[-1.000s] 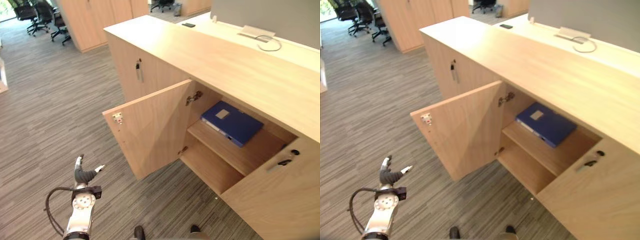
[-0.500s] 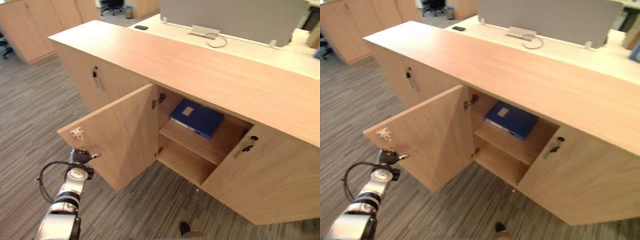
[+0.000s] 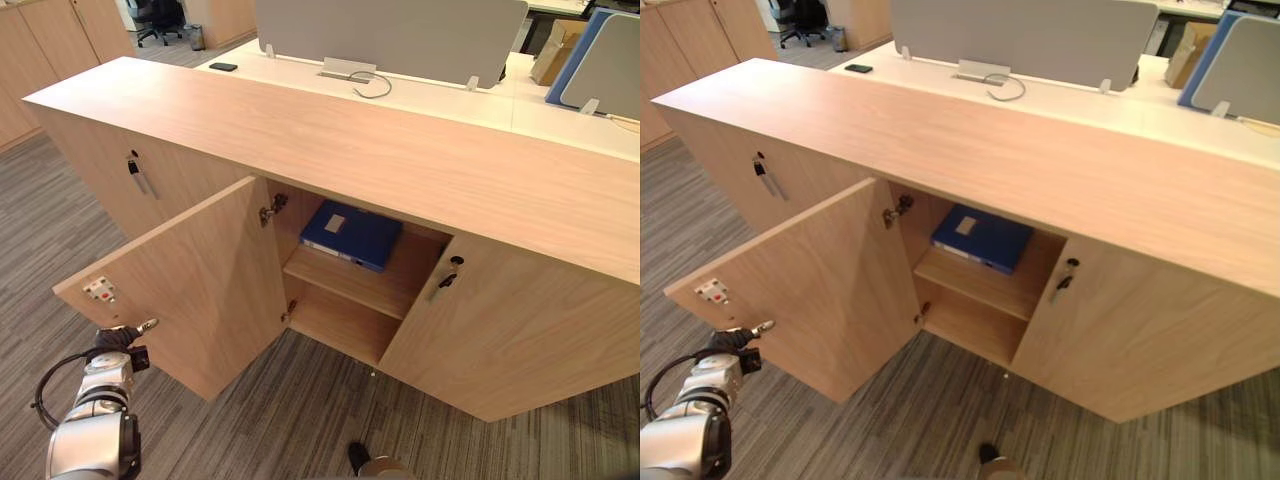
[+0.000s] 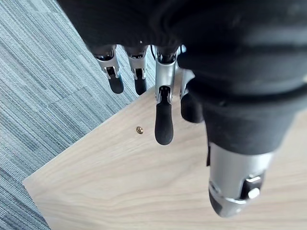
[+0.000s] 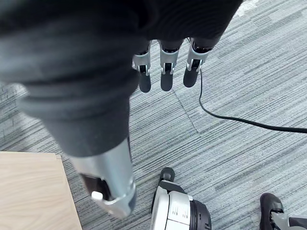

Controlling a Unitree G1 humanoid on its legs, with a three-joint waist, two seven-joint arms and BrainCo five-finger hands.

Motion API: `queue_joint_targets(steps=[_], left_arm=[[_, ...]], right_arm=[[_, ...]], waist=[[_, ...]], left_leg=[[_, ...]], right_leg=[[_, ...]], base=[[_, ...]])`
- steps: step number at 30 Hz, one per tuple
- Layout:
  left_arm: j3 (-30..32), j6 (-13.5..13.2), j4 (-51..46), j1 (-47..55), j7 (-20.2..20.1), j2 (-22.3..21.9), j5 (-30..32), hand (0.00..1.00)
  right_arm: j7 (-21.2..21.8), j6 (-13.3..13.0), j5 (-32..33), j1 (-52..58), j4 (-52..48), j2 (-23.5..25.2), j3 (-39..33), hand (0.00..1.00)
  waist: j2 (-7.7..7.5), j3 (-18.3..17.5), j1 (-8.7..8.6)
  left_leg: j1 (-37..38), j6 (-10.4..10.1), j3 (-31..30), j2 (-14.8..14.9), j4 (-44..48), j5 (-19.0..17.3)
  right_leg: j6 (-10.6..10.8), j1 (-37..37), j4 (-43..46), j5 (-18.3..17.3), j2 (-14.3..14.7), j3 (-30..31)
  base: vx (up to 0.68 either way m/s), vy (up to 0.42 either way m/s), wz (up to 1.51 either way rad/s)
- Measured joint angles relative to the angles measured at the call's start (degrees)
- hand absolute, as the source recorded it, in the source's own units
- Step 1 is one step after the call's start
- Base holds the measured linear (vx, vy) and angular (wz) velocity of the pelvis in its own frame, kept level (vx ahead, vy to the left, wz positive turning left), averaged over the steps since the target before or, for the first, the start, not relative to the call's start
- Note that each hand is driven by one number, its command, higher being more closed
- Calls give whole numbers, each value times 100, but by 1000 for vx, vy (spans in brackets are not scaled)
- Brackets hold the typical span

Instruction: Walk over to the cabinet, pick up the folder, carry it to the office cabinet, place the folder inside the office cabinet, then close the office cabinet door

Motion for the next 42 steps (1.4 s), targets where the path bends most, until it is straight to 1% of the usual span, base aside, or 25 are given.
queue_joint_targets(steps=[2, 7, 11, 16, 17, 20, 24, 26, 28, 29, 31, 32, 33, 35, 36, 38, 40, 41, 42], left_arm=[[12, 0, 35, 22, -53, 5, 31, 0], [310, 32, 128, 249, -281, 33, 233, 0], [714, 141, 196, 414, -536, 112, 398, 0], [1187, 263, 304, 524, -737, 143, 606, 0], [1448, 289, 331, 526, -794, 143, 682, 0], [1943, 354, 421, 525, -832, 145, 786, 0], [2132, 385, 422, 501, -821, 181, 797, 0], [1922, 386, 421, 435, -780, 262, 743, 0], [1180, 381, 418, 221, -662, 385, 634, 0], [977, 367, 412, 162, -639, 406, 621, 0], [168, 257, 340, -114, -516, 437, 623, 0], [-52, 223, 267, -164, -491, 436, 626, 0], [-421, 165, 156, -264, -455, 436, 660, 0], [-842, 159, 157, -308, -266, 464, 719, 0], [-1014, 146, 143, -309, -236, 478, 806, 0], [-1709, 146, 49, -309, -99, 526, 1313, 0], [-2077, 146, 39, -309, -32, 574, 1643, 0], [-2293, 147, 19, -309, -15, 627, 1961, 0], [-2392, 147, -12, -309, -13, 651, 2087, 0]], right_arm=[[36, 0, -2, -7, -2, 0, 0, 0], [106, 0, -3, -71, -9, -44, 7, 0], [150, 0, -6, -220, -13, -102, 57, 0], [230, 0, -22, -339, -30, -249, 282, 0], [252, -4, -23, -351, -32, -257, 279, 0], [276, -7, -25, -367, -40, -214, 316, 0], [298, -10, -22, -365, -10, -50, 496, 0], [338, -12, -20, -350, 12, 26, 570, 0], [337, -24, -17, -213, 0, 35, 769, 0], [336, -28, -17, -186, -5, 32, 791, 0], [324, -68, -15, -69, -31, 4, 1026, 0], [320, -71, -13, -44, -56, -1, 1086, 0], [318, -80, -9, -2, -124, -18, 1231, 0], [316, -129, -7, 85, -255, -43, 1456, 0], [315, -148, -7, 113, -295, -43, 1505, 0], [316, -218, -8, 190, -538, -52, 1757, 0], [317, -266, -11, 203, -648, -63, 1917, 0], [318, -282, -15, 208, -744, -58, 2053, 0], [320, -286, -18, 211, -792, -52, 2110, 0]], waist=[[-4, -3, 24], [-19, -12, 101], [-29, -19, 170], [-33, -27, 186], [-37, -40, 174], [-35, -119, 156], [-43, -225, 95], [-25, -214, 74], [-18, -209, 77], [-25, -209, 77], [-23, -198, 69], [-28, -195, 62], [-25, -189, 36], [-27, -169, 15], [-27, -162, 22], [-41, -146, 35], [-45, -143, 36], [-57, -136, 37], [-63, -130, 40]], left_leg=[[0, 0, -15, 0, 0, 1], [11, 15, -37, -2, 2, 5], [13, 23, -38, -8, 3, -2], [20, 24, -52, -14, 3, -5], [9, 31, -59, -22, 3, -24], [-1, 23, -60, -36, 3, -47], [-2, 43, -62, -42, 6, -60], [1, 44, -68, -42, 9, -60], [2, 44, -105, -38, 15, -61], [2, 43, -107, -35, 16, -61], [4, 43, -111, -29, 34, -61], [4, 43, -113, -29, 40, -61], [5, 42, -117, -27, 43, -61], [9, 41, -121, -27, 46, -60], [8, 40, -124, -27, 46, -59], [6, 32, -150, -33, 36, -55], [6, 29, -161, -37, 26, -49], [3, 28, -174, -47, 19, -43], [-2, 29, -182, -61, 19, -41]], right_leg=[[-1, 10, -4, 0, -2, -14], [-4, 43, -23, 1, -12, -41], [-4, 56, -48, 1, -21, -45], [-3, 70, -59, 1, -31, -53], [0, 79, -100, 0, -38, -53], [3, 81, -132, -2, -54, -53], [6, 95, -155, 1, -61, -53], [6, 97, -156, 5, -62, -53], [7, 100, -145, 4, -59, -56], [7, 100, -138, 4, -58, -58], [8, 95, -105, 3, -55, -61], [8, 94, -98, 2, -55, -61], [7, 90, -85, 2, -59, -61], [8, 79, -59, -1, -67, -62], [9, 77, -53, -2, -65, -64], [23, 73, -25, -15, -72, -96], [32, 70, -9, -22, -86, -109], [46, 69, -3, -31, -96, -123], [47, 69, -1, -32, -103, -134]], base=[[-1, 5, 4], [9, 3, 2], [0, 0, 0], [0, 0, 0], [0, 0, 0], [0, 0, 0], [0, 0, 0], [0, 0, 0], [0, 0, 0], [0, 0, 0], [0, 0, 0], [0, 0, 0], [0, 0, 0], [0, 0, 0], [0, 0, 5], [-13, 0, 7], [-18, 2, 6], [-13, 5, 6], [-19, 13, 10]])
